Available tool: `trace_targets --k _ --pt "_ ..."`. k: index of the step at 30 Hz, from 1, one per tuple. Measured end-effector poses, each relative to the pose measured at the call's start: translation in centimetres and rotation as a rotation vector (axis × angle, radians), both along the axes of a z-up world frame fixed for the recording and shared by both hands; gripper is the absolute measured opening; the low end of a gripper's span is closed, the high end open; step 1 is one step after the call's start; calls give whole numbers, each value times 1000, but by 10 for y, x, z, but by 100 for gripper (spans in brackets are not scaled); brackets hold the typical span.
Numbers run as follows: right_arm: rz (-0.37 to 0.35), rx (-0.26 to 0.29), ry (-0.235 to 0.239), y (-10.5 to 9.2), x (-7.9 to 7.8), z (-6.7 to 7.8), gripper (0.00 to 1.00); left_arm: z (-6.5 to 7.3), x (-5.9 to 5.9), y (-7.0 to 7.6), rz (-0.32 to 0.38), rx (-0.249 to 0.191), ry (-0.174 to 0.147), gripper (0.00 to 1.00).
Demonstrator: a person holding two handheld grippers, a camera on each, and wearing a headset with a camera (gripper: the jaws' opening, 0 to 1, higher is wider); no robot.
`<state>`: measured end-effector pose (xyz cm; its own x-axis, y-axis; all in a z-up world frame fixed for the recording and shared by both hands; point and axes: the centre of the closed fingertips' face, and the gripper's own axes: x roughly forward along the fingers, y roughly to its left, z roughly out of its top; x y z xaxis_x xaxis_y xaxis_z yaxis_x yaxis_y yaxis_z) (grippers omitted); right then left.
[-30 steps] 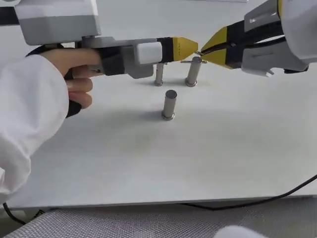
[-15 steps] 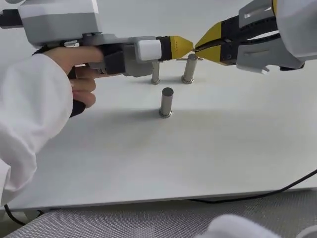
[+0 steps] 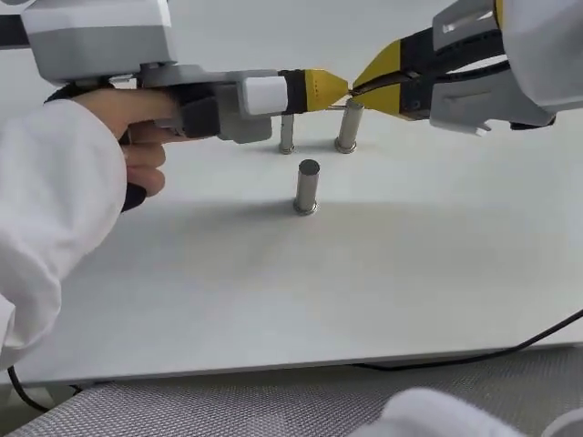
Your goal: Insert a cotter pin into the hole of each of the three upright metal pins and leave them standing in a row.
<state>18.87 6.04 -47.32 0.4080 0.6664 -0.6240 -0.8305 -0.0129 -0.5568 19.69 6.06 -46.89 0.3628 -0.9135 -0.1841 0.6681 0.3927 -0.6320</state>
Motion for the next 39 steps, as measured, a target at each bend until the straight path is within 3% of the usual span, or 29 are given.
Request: trace_targets --k 6,10,15,19,22,25,28,29,31,33,37,39 --pt "3 -1 3 0 -2 -2 0 -3 -3 1 -6 23 33 0" --pt "8 -8 4 0 -4 -4 0 -5 -4 -1 -13 47 7 0" --pt "-1 3 33 0 -5 -5 0 -5 -4 0 -12 48 6 0" --pt "-32 -5 55 -8 -2 -12 7 -6 -6 2 -25 75 -21 0" --pt "-96 38 138 -13 -2 -19 14 -8 -9 3 -48 97 -47 0" --pt "-115 124 282 -14 -6 -25 10 -9 -13 4 -74 114 -80 0" --pt "-102 158 319 -14 -10 -27 6 -10 -16 5 -99 145 -126 0" --pt "-101 189 370 -11 -16 -27 7 -11 -20 4 -126 155 -134 0" --pt "-87 230 408 -6 -22 -25 7 -13 -25 3 -160 172 -165 0" --pt "-83 232 421 -8 -23 -27 5 -14 -30 2 -195 198 -209 0" --pt "-43 178 435 -7 -32 -35 0 -12 -36 -1 -227 188 -232 0" --pt "-52 188 436 -5 -32 -35 0 -13 -38 -2 -244 205 -262 0"
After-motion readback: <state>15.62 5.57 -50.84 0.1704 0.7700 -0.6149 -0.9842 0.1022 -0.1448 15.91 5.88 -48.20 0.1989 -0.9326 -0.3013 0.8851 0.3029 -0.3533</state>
